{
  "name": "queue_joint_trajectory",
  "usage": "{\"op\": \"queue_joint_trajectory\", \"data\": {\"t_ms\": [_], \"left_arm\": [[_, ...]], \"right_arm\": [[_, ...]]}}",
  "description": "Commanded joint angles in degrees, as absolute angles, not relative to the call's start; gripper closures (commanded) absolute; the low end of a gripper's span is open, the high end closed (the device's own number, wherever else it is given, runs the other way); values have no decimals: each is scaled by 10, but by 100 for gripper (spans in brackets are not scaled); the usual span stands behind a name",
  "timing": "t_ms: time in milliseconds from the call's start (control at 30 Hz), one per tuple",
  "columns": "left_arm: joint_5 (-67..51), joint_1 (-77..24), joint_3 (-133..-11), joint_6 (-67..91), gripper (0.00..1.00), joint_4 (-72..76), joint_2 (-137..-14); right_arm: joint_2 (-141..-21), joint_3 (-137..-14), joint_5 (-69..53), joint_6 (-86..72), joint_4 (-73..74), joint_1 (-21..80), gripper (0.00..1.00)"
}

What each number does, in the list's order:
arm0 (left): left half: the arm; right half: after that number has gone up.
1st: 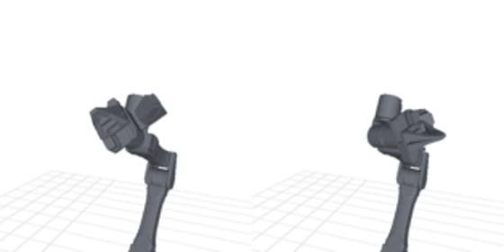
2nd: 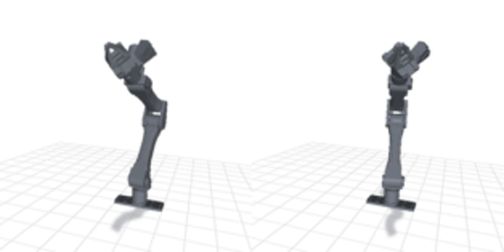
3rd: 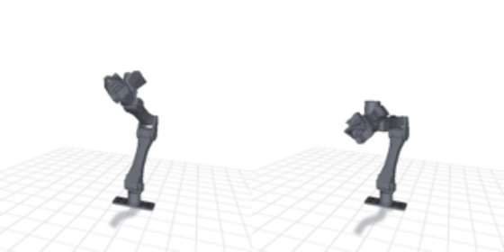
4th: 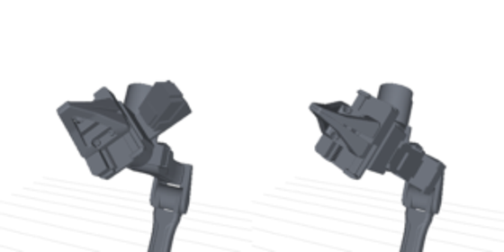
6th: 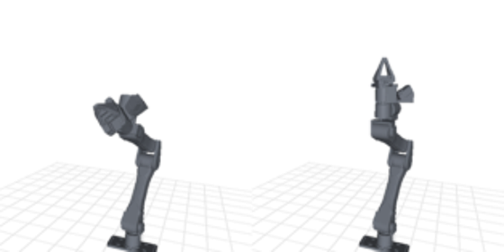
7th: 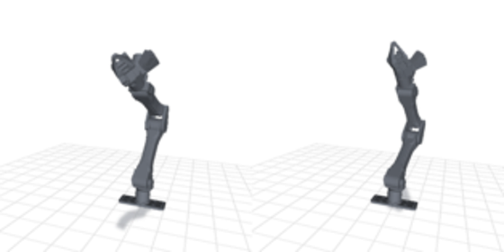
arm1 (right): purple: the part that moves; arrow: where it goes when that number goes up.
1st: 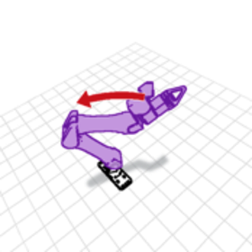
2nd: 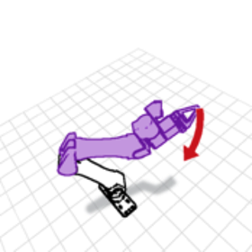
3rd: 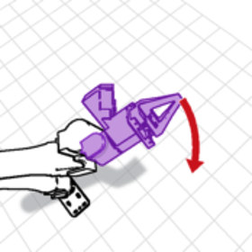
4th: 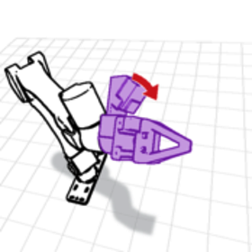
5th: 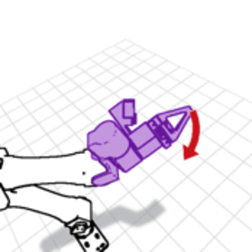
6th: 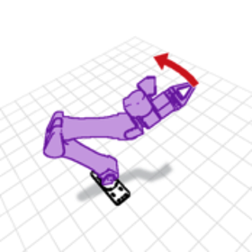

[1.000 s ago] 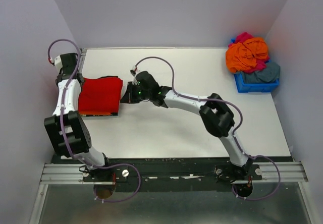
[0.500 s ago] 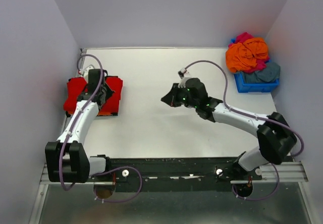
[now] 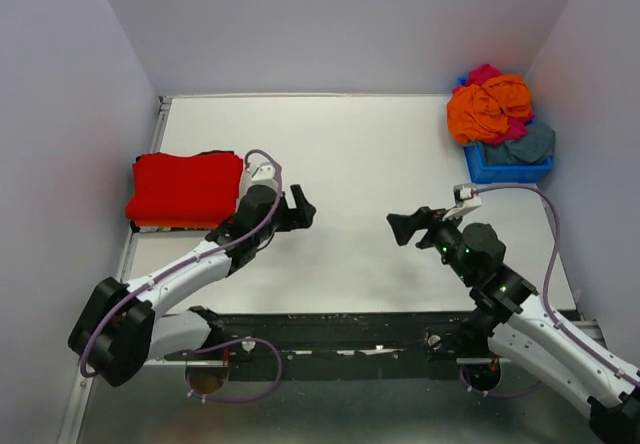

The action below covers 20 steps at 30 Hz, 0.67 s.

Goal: Fold and stack the t-shirts
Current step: Put the neatly folded tshirt into the corner of the board with both arms

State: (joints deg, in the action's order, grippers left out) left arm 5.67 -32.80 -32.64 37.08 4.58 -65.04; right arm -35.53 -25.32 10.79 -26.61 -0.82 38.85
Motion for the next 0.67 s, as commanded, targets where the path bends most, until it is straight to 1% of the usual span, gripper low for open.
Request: {"op": "queue_joint_trajectory", "data": {"t_ms": [0, 100, 167, 333, 467, 633], "left_arm": [[102, -406, -309, 319, 1, 176, -671], [159, -459, -300, 274, 1, 196, -664], [165, -472, -283, 249, 1, 215, -657], [150, -474, -259, 248, 1, 236, -640], [182, -474, -267, 249, 1, 209, -636], [160, -475, -260, 256, 1, 221, -621]], "right_arm": [[-283, -179, 223, -253, 40, 386, 0], [-245, -140, 266, -249, 13, 386, 0], [-232, -131, 258, -239, 6, 386, 0], [-251, -134, 263, -240, 6, 386, 0], [-277, -143, 266, -243, 6, 386, 0], [-264, -142, 270, -246, 9, 386, 0]]}}
